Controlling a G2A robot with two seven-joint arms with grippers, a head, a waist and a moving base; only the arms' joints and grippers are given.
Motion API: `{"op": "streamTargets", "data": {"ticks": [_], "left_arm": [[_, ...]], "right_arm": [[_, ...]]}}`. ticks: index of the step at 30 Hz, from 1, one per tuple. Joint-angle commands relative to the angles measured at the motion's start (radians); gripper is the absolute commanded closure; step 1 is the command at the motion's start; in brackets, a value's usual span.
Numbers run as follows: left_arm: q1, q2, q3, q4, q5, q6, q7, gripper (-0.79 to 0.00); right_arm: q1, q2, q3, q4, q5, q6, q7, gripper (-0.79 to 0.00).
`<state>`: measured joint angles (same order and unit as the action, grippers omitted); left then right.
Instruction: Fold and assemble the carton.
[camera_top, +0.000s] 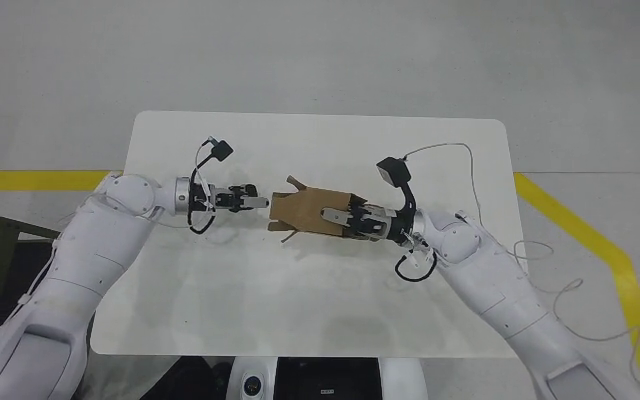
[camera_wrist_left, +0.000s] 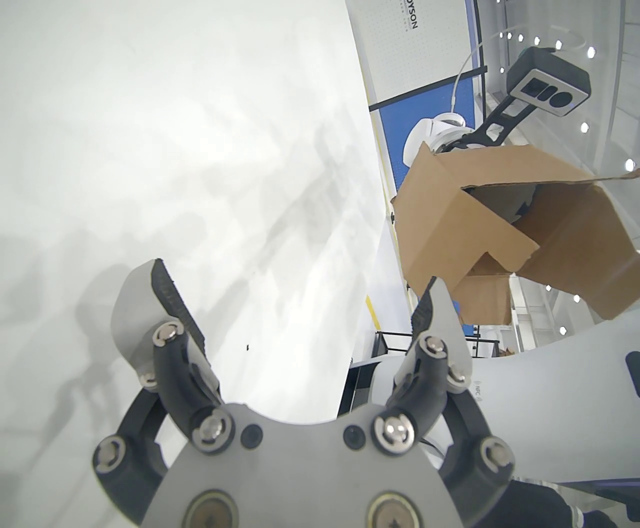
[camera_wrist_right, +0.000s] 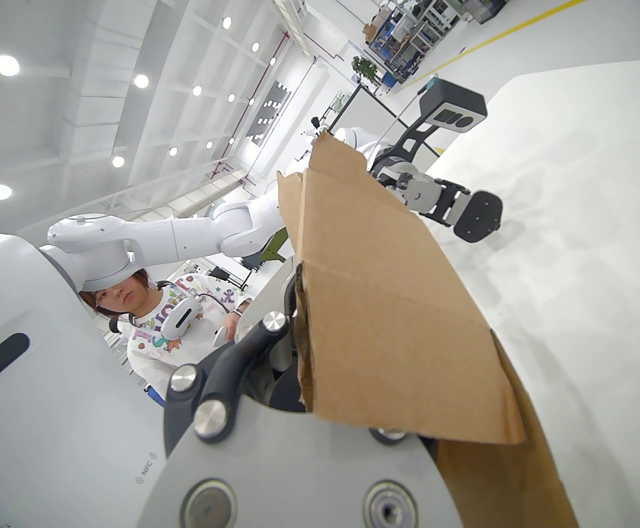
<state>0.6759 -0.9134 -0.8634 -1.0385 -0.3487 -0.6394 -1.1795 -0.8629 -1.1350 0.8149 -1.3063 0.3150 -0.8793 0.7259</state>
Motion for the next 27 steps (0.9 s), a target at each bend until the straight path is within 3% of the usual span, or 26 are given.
{"op": "streamTargets", "data": {"ticks": [1,27], "left_arm": [[-0.003,-0.004,0.003,-0.006,-0.007,0.001,-0.002,-0.785],[-0.013,0.003,0.009,-0.095,-0.071,0.027,-0.028,-0.785]], "right_arm": [[0.007,-0.005,-0.006,0.007,0.001,-0.003,-0.003,0.0],[0.068,-0.061,-0.063,0.057,0.042,-0.03,0.038,0.0]]}}
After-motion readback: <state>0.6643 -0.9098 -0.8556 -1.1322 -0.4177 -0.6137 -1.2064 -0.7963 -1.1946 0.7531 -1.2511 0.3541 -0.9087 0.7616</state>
